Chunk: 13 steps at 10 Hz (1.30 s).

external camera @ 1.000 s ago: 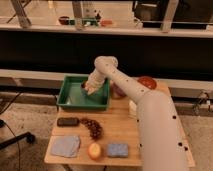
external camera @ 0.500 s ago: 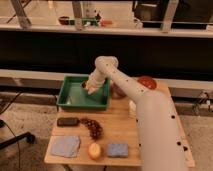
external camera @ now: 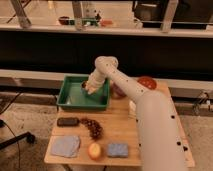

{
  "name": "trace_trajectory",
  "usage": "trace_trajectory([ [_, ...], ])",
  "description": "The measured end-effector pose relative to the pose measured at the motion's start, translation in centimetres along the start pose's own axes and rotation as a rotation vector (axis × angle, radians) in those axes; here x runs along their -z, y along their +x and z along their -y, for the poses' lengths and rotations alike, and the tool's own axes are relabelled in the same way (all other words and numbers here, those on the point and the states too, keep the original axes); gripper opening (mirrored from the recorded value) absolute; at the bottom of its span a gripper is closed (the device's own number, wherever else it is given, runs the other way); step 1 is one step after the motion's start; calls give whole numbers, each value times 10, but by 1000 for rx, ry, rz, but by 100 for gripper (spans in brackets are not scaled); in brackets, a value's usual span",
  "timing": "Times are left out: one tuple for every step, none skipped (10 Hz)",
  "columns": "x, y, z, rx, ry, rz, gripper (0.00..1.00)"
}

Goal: Stack cups into tray

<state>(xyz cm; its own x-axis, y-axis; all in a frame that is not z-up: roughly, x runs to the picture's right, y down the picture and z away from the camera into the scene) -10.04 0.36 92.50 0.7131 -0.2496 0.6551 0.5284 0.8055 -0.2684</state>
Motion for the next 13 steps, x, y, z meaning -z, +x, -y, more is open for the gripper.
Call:
trace_trajectory([
  [0,0,0,0,0,0,59],
  [0,0,0,0,0,0,67],
  [0,0,0,0,0,0,76],
  [0,0,0,0,0,0,80],
  [0,0,0,0,0,0,80],
  [0,0,0,0,0,0,80],
  [0,0,0,0,0,0,80],
  [0,0,0,0,0,0,80],
  [0,0,0,0,0,0,80],
  [0,0,0,0,0,0,80],
  [0,0,0,0,0,0,80],
  [0,0,0,0,0,0,80],
  [0,0,0,0,0,0,80],
])
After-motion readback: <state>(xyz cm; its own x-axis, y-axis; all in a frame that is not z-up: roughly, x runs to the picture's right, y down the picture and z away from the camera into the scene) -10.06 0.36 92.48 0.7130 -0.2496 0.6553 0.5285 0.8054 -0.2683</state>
